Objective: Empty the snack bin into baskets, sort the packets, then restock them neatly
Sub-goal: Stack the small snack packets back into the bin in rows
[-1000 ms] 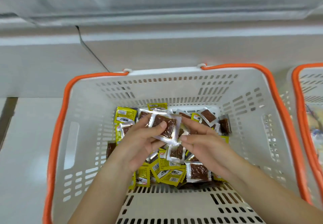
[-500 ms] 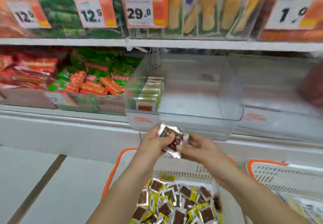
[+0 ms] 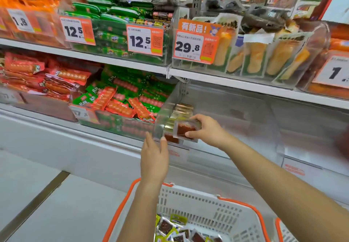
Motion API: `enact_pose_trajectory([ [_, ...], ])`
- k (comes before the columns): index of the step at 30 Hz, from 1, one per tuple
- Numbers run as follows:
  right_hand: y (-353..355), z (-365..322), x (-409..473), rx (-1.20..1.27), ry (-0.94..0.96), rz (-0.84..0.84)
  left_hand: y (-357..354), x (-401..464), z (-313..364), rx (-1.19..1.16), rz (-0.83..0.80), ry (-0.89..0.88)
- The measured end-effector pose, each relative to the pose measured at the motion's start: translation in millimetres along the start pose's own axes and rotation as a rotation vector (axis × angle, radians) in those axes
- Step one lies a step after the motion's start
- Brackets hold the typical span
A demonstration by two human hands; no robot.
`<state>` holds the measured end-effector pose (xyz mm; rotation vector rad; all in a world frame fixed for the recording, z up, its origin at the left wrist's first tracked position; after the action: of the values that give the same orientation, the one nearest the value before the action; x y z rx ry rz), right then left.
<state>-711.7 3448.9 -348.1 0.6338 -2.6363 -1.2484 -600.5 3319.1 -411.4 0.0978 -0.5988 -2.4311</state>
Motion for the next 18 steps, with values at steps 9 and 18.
enact_pose_trajectory([
  [9, -50, -12, 30, -0.458, 0.142, -0.229, -3, 5, -8, -0.041, -0.01, -0.027],
  [18, -53, -12, 35, -0.747, -0.006, -0.191, -4, 5, -13, -0.023, -0.01, -0.029],
])
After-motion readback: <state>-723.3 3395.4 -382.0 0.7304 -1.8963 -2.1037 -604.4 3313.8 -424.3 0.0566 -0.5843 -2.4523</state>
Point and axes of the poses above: each hand's wrist, its own x-axis towards the middle knuckle, its own y-axis out of the back of the hand, z = x × y, the point moved 3 cm from there along x, towards the middle knuckle, and after that the axes turned 3 degrees about -y, right-handed, at the moved point
